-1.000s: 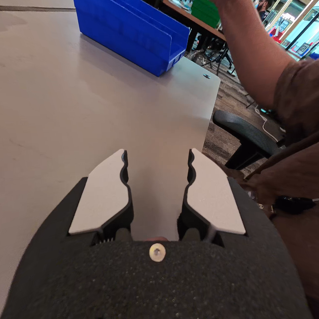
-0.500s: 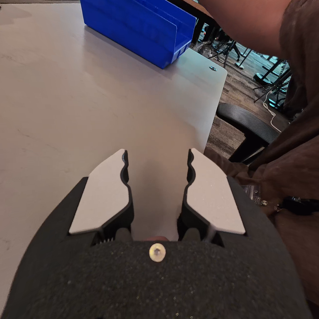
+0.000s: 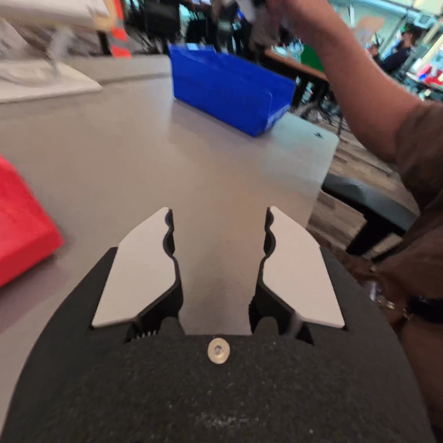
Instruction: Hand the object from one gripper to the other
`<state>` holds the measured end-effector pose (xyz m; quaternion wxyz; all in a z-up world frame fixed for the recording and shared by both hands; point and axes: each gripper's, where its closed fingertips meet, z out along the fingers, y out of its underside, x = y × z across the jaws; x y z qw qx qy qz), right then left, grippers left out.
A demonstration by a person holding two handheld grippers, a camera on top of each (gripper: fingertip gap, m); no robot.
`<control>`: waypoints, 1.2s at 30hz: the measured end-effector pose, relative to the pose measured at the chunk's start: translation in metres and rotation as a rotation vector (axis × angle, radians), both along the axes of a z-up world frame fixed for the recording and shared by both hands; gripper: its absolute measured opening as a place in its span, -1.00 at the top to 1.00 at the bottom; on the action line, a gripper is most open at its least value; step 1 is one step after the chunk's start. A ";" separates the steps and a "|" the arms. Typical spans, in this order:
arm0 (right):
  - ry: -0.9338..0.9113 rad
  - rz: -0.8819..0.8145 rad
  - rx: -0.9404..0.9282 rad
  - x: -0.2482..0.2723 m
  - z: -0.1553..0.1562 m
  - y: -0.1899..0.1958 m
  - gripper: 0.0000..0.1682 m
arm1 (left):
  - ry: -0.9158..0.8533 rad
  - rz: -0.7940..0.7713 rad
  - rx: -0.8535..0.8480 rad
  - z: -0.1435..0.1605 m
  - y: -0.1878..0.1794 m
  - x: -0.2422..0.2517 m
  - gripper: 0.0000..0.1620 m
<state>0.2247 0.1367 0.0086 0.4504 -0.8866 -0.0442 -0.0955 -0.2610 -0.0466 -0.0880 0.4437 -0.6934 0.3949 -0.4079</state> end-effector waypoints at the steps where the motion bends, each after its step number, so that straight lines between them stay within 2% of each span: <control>1: 0.020 0.052 0.085 -0.017 0.011 -0.020 0.28 | -0.008 0.060 0.052 0.008 0.010 -0.011 0.03; 3: 0.046 0.119 0.255 -0.042 0.018 -0.055 0.31 | 0.007 0.200 0.175 0.020 0.031 -0.035 0.00; 5: 0.020 0.118 0.355 -0.047 0.013 -0.075 0.46 | -0.010 0.287 0.231 0.029 0.045 -0.050 -0.03; 6: -0.019 0.098 0.349 -0.042 0.005 -0.077 0.50 | -0.033 0.299 0.220 0.031 0.049 -0.053 -0.03; 8: -0.069 0.040 0.218 -0.024 -0.023 -0.071 0.43 | -0.074 0.286 0.167 0.030 0.053 -0.049 0.00; 12: 0.071 0.044 0.084 -0.033 -0.051 -0.061 0.31 | -0.046 0.244 0.115 0.016 0.060 -0.038 0.03; 16: 0.216 0.054 0.113 -0.070 -0.060 -0.078 0.26 | -0.016 0.253 0.119 0.012 0.061 -0.037 0.03; 19: 0.078 0.041 0.149 -0.085 -0.065 -0.111 0.25 | 0.058 0.338 0.159 0.006 0.069 -0.051 0.08; 21: 0.080 0.052 0.169 -0.101 -0.078 -0.137 0.25 | 0.061 0.409 0.164 0.007 0.071 -0.065 0.17; 26: 0.191 -0.017 0.244 -0.116 -0.118 -0.189 0.29 | -0.007 0.566 0.124 0.012 0.067 -0.102 0.18; 29: 0.247 -0.050 0.296 -0.110 -0.127 -0.202 0.28 | 0.006 0.651 0.147 -0.001 0.059 -0.118 0.18; 32: 0.262 -0.035 0.333 -0.105 -0.127 -0.207 0.31 | 0.007 0.624 0.076 -0.015 0.051 -0.116 0.09; 33: 0.251 -0.023 0.343 -0.105 -0.128 -0.208 0.32 | -0.001 0.627 0.059 -0.012 0.051 -0.117 0.06; 36: 0.201 -0.013 0.328 -0.102 -0.133 -0.211 0.34 | -0.087 0.610 0.077 0.003 0.052 -0.113 0.16</control>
